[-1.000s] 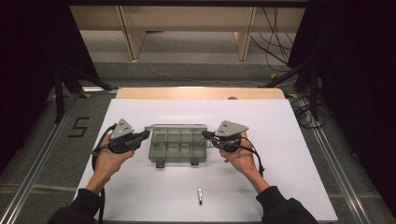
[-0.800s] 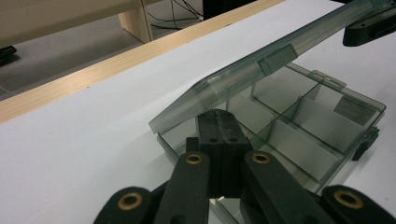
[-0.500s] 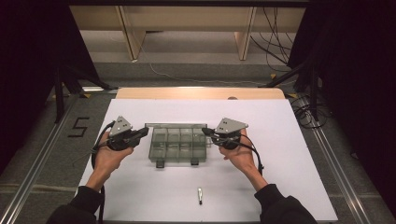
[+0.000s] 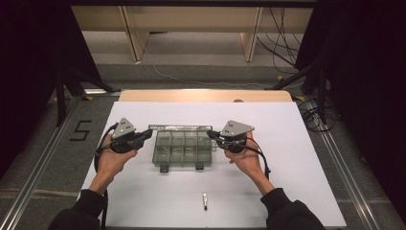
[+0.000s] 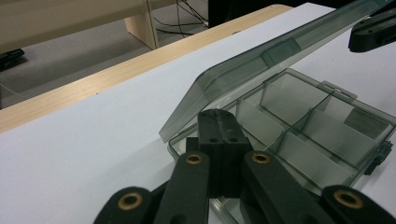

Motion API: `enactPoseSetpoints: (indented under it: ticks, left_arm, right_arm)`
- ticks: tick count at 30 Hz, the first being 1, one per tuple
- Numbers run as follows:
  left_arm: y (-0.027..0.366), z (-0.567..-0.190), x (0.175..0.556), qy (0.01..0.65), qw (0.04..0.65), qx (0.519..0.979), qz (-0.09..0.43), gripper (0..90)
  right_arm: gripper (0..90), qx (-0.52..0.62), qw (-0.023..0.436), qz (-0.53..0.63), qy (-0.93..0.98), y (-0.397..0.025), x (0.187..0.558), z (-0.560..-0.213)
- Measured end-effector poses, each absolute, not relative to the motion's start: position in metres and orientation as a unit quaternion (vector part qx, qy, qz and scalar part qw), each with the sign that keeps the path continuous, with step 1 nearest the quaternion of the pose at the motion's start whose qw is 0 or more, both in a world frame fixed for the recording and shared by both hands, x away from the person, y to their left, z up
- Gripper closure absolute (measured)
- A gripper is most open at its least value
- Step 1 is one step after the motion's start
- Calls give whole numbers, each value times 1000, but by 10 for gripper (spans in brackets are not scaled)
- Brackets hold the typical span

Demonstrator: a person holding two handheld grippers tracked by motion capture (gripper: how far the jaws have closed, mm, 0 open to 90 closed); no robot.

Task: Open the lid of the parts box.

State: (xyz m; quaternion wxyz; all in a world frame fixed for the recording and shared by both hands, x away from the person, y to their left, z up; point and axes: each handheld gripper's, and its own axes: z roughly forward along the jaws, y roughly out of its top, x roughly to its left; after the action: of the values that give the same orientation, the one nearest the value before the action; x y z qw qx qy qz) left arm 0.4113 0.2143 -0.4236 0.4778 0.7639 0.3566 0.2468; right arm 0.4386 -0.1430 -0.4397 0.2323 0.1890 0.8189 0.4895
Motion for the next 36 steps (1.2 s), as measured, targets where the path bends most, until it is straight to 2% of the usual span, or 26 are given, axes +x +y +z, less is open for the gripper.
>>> enactPoseSetpoints:
  ticks: [2, 4, 6, 10, 11, 12, 13, 14, 17, 23, 28, 36]
  left_arm:
    - [214, -424, 411, 357, 478, 764, 247, 894]
    - [214, -424, 411, 360, 477, 763, 247, 894]
    - [221, -420, 416, 317, 455, 786, 274, 894]
    - [222, -420, 416, 316, 454, 786, 274, 894]
    - [222, -420, 416, 316, 454, 786, 274, 894]
    - [222, -420, 416, 316, 454, 787, 274, 894]
    - [222, -421, 417, 311, 455, 789, 272, 894]
    - [221, -421, 417, 311, 454, 789, 272, 894]
    - [219, -422, 415, 328, 457, 783, 267, 894]
    - [220, -421, 416, 311, 450, 790, 275, 894]
    - [220, -421, 416, 314, 452, 790, 272, 893]
    - [220, -421, 416, 311, 452, 791, 273, 894]
  right_arm:
    - [864, 186, 230, 489, 821, -142, 437, -441]
    - [811, 185, 219, 486, 826, -142, 436, -442]
    - [713, 192, 204, 480, 831, -143, 434, -444]
    - [461, 221, 184, 464, 838, -149, 433, -446]
    - [412, 228, 186, 459, 838, -151, 433, -447]
    - [412, 228, 186, 459, 838, -151, 433, -447]
    - [308, 257, 188, 457, 830, -156, 435, -446]
    - [287, 255, 192, 463, 827, -158, 436, -446]
    - [149, 253, 206, 480, 814, -160, 440, -442]
    - [154, 267, 231, 483, 801, -155, 447, -438]
    - [180, 241, 230, 485, 809, -151, 453, -436]
    - [483, 224, 229, 488, 812, -147, 459, -433]
